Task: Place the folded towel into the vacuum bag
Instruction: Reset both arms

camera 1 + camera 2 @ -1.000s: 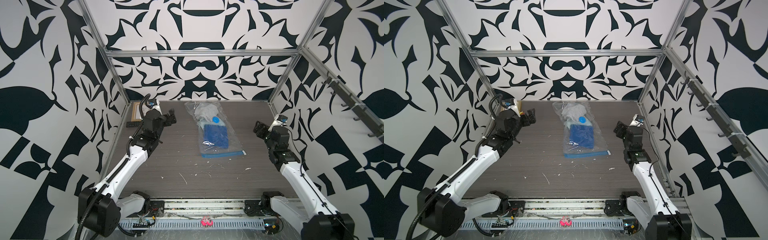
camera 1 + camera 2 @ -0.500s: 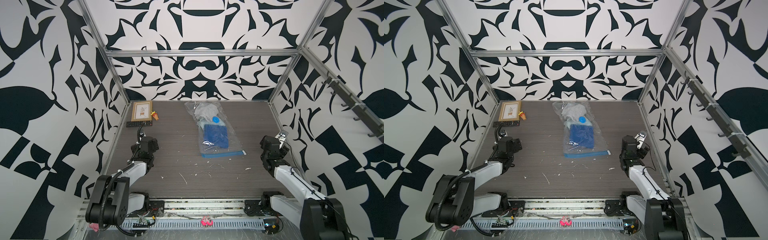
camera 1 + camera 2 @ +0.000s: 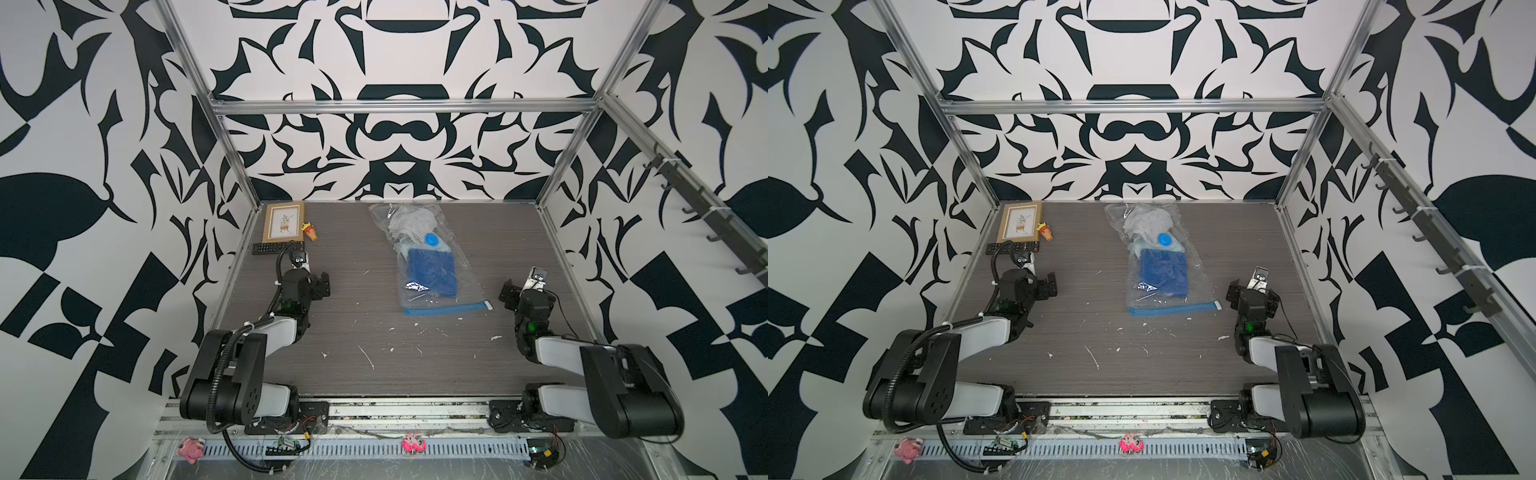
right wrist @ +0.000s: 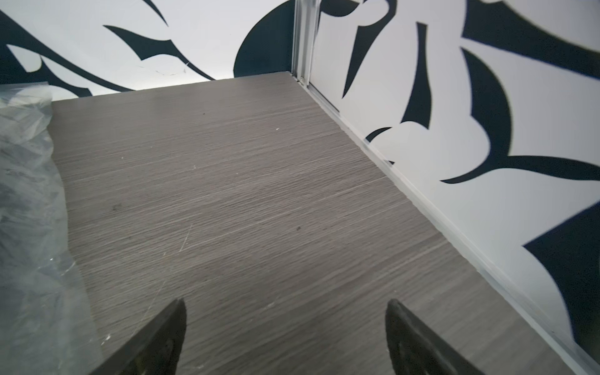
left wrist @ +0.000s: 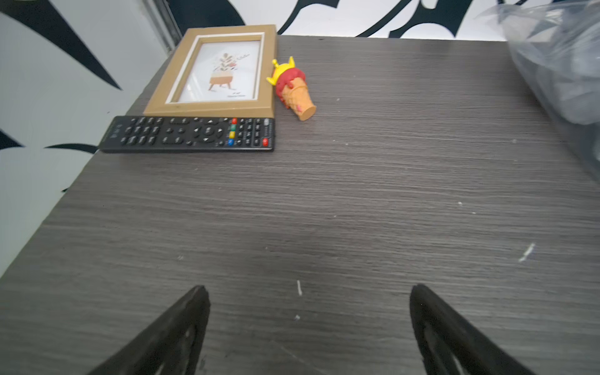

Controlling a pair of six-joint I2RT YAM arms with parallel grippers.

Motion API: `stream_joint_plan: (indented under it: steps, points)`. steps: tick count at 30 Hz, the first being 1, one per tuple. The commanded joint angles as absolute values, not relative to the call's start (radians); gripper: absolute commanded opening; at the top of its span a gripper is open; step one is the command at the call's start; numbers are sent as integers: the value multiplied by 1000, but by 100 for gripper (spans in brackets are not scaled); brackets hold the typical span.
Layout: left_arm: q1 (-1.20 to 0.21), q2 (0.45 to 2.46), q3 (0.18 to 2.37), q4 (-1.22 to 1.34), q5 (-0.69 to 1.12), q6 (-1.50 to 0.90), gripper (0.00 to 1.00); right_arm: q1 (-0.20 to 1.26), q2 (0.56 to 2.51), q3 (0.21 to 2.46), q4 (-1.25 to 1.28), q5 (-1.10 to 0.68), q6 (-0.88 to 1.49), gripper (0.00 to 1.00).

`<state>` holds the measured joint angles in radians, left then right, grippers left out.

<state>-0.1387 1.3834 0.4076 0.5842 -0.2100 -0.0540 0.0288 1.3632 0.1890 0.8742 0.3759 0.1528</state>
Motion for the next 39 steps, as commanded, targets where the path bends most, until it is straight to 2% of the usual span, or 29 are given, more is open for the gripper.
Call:
stream_joint_plan:
  steps: [1,5,8,13,17,23,27,32,35,39]
  points:
    - [-143,1362,393,646,-117,-5,99,31,1460,204,1090,311,134,97]
    - [-162,1348,376,665,-123,3,99,31,1563,255,1116,217,91,98]
    - [-166,1336,377,656,-135,-3,99,32,1548,342,921,109,55,99]
    - [-166,1243,409,560,-170,-24,99,37,1555,342,938,101,46,98]
    - [-165,1199,395,601,-98,22,99,37,1552,341,934,101,46,99]
    - [-164,1334,400,639,-61,87,99,37,1551,341,936,101,46,99]
    - [-150,1428,377,807,-75,112,99,38,1552,341,936,101,45,98]
    - [-54,1493,451,695,122,79,99,38,1551,341,936,101,46,98]
    - [27,1533,456,742,237,18,99,38,1551,340,935,102,45,99]
    - [47,1549,476,720,258,-6,99,39,1552,340,936,104,45,99]
